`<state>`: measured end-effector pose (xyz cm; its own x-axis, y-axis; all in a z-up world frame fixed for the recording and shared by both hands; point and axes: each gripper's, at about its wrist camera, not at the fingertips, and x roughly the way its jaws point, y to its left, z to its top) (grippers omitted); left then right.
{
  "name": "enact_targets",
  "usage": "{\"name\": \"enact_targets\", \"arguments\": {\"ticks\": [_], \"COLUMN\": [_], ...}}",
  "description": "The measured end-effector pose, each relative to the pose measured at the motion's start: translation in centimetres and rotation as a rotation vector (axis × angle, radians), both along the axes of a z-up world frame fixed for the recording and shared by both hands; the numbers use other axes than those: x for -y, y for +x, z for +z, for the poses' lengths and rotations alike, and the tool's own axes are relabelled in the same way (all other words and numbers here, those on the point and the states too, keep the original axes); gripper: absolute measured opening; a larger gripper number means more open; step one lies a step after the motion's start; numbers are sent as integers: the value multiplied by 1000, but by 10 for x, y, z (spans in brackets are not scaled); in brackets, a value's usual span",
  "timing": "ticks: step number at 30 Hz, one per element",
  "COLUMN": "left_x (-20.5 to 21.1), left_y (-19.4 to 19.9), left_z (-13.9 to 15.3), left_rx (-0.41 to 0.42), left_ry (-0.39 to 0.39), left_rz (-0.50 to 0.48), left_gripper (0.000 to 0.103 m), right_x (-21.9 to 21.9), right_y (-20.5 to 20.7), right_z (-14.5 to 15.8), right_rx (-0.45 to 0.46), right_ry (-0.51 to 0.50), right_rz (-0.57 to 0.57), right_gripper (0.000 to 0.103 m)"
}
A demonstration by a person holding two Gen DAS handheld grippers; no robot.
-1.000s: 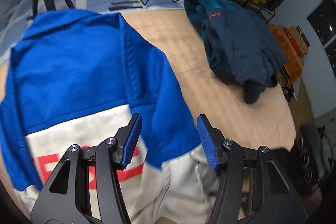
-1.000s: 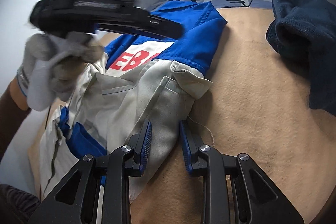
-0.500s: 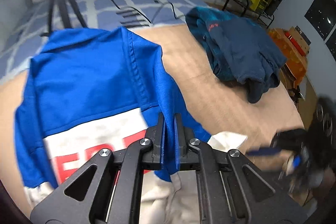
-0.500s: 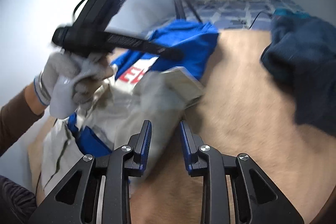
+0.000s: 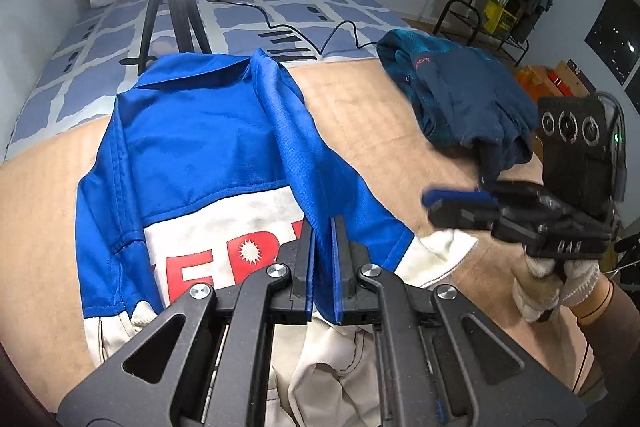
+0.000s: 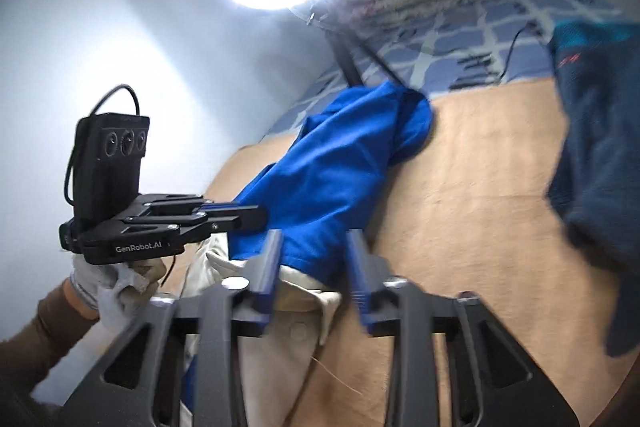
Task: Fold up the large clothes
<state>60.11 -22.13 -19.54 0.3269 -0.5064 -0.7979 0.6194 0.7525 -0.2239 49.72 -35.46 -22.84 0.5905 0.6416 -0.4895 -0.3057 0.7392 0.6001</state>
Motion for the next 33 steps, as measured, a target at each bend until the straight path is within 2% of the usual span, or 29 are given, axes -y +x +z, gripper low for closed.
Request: {"name": "enact_targets", "arguments": {"ticks": [1, 5, 9, 12, 14, 17, 20, 23, 25, 26, 27, 29, 31, 33], "left_x": [0, 1, 10, 22, 27, 16, -15, -59, -91, -102, -119, -142, -161, -166], "left_y": [1, 4, 9, 17, 21, 24, 29, 41, 50, 53, 60, 71, 80, 84], "left_z": [-1, -2, -2, 0, 5, 25, 43, 49, 47, 45, 39, 27, 12, -1], "left_rx": [1, 0, -17, -59, -54, -15, 20, 27, 36, 39, 29, -13, -35, -42], "left_ry": [0, -8, -36, -80, -82, -127, -158, -169, -161, -154, -158, -185, -199, -184], "left_rz": [2, 11, 16, 33, 52, 84, 120, 186, 247, 271, 306, 342, 386, 389], "left_gripper": [5, 5, 5, 5, 8, 10, 10, 10, 13, 22, 27, 28, 28, 28], "right_x": [-3, -16, -28, -12, 6, 26, 27, 14, 6, 2, -4, -13, -26, -38], "right_y": [0, -18, -37, -43, -47, -45, -42, -33, -21, -20, -11, 0, 16, 34], "right_z": [-1, -6, -6, 4, 14, 21, 22, 27, 27, 28, 27, 24, 14, 1], "right_rx": [-8, -33, -63, -37, -12, -21, -40, -26, -19, -10, -1, -10, -25, -48], "right_ry": [11, 23, -29, -11, 7, -53, -145, -167, -185, -201, -209, -227, -294, -410], "right_rz": [27, 162, 231, 195, 129, -3, -64, -55, -63, -75, -78, -69, -69, -89], "right_gripper": [11, 11, 11, 11, 11, 11, 11, 13, 33, 43, 43, 43, 38, 32]}}
